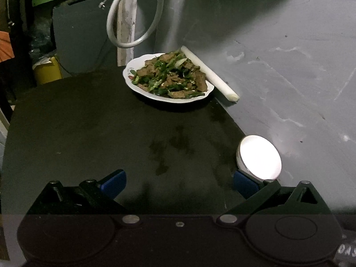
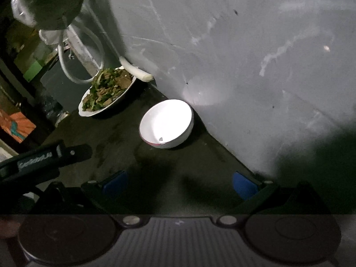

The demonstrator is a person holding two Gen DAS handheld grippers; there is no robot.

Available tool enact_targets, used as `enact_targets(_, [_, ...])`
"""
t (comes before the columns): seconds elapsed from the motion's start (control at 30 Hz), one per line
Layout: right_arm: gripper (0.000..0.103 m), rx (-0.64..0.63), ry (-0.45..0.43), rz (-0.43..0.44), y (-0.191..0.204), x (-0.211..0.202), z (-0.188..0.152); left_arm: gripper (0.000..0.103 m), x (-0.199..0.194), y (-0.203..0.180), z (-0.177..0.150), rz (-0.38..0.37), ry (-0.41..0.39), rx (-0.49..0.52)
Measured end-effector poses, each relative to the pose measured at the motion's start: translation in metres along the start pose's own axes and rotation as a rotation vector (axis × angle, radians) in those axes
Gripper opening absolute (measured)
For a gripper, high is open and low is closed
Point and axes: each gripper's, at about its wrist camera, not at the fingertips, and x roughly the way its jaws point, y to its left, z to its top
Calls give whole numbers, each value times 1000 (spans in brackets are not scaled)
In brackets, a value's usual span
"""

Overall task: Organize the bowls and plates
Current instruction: 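Move both grippers toward the remaining white bowl, then close both grippers on the rim of the remaining white bowl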

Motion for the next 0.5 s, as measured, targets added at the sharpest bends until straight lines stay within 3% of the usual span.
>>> enact_targets(0.3, [102, 166, -61, 31, -14, 20, -3, 102, 51, -29, 31, -90, 34, 116])
enact_targets(0.5, [90, 285, -122, 45, -25, 31, -4, 102, 82, -48, 46, -133, 77, 224])
